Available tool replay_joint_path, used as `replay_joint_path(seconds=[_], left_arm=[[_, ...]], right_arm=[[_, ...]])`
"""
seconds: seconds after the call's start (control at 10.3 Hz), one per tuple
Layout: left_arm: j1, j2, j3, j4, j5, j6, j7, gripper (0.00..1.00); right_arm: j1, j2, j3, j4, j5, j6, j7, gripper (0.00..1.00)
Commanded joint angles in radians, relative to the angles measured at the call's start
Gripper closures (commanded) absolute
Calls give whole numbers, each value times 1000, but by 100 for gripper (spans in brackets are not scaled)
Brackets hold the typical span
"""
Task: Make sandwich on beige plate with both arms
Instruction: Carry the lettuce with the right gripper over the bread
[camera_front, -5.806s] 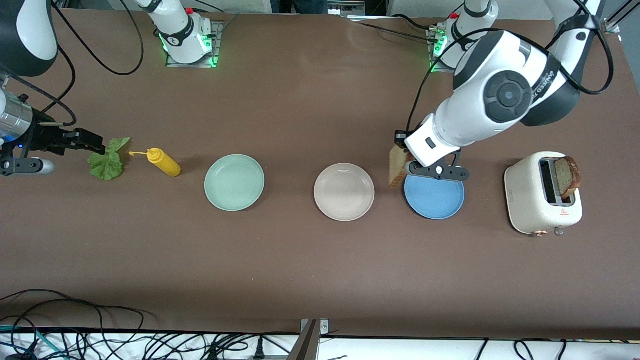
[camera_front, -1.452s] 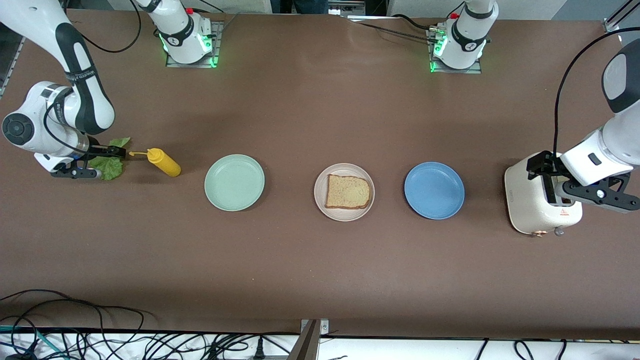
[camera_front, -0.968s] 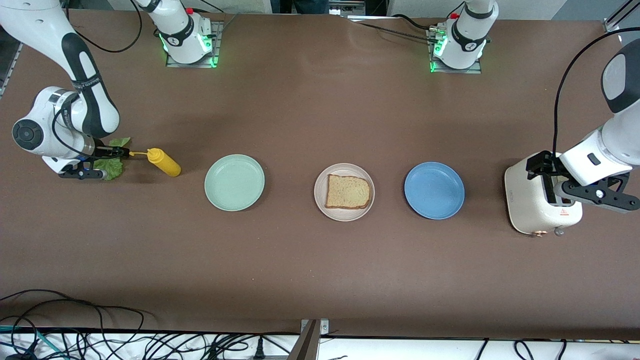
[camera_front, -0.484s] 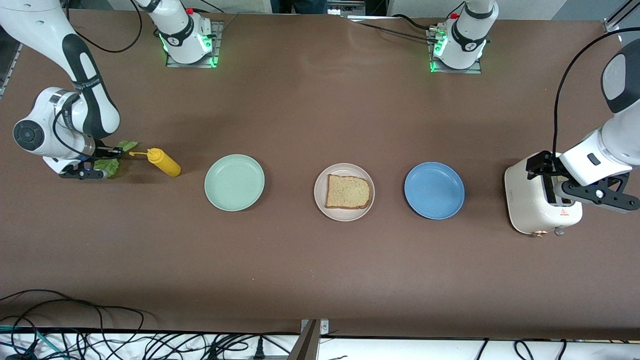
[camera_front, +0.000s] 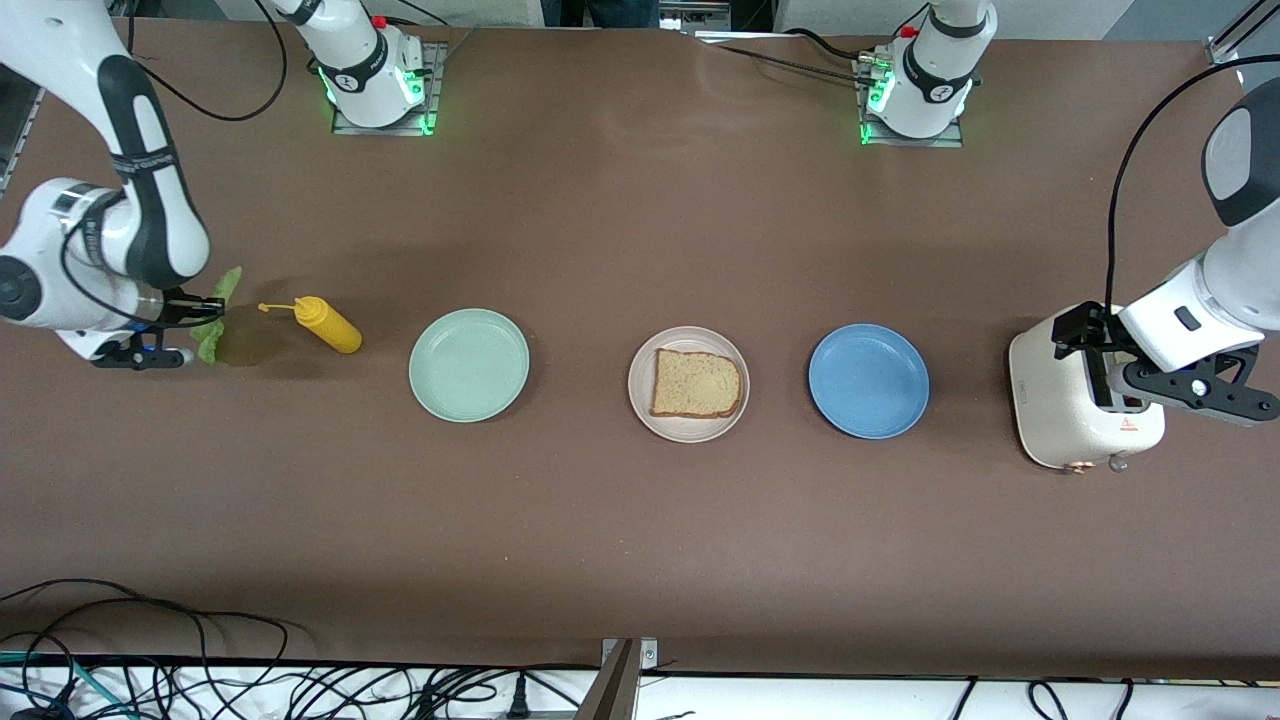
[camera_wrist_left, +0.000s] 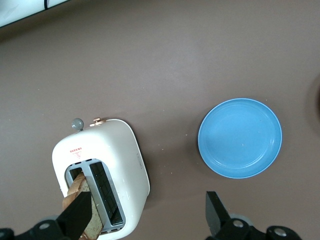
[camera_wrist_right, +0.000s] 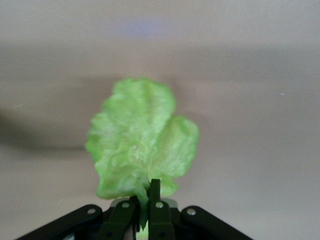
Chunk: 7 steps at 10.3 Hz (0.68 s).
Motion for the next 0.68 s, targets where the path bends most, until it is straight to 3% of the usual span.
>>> replay_joint_path(seconds=[0.0,0.29,0.58], left_arm=[[4,-8,-8,-4,19,-10,-6,0],[4,-6,-9,-4,19,-10,-6,0],[4,-5,-9,-4,21,-10,-6,0]], right_arm=[[50,0,7,219,3,-273,8,100],[166,6,8,433,1,-494,124,100],[361,6,8,495,102,-532,441,100]])
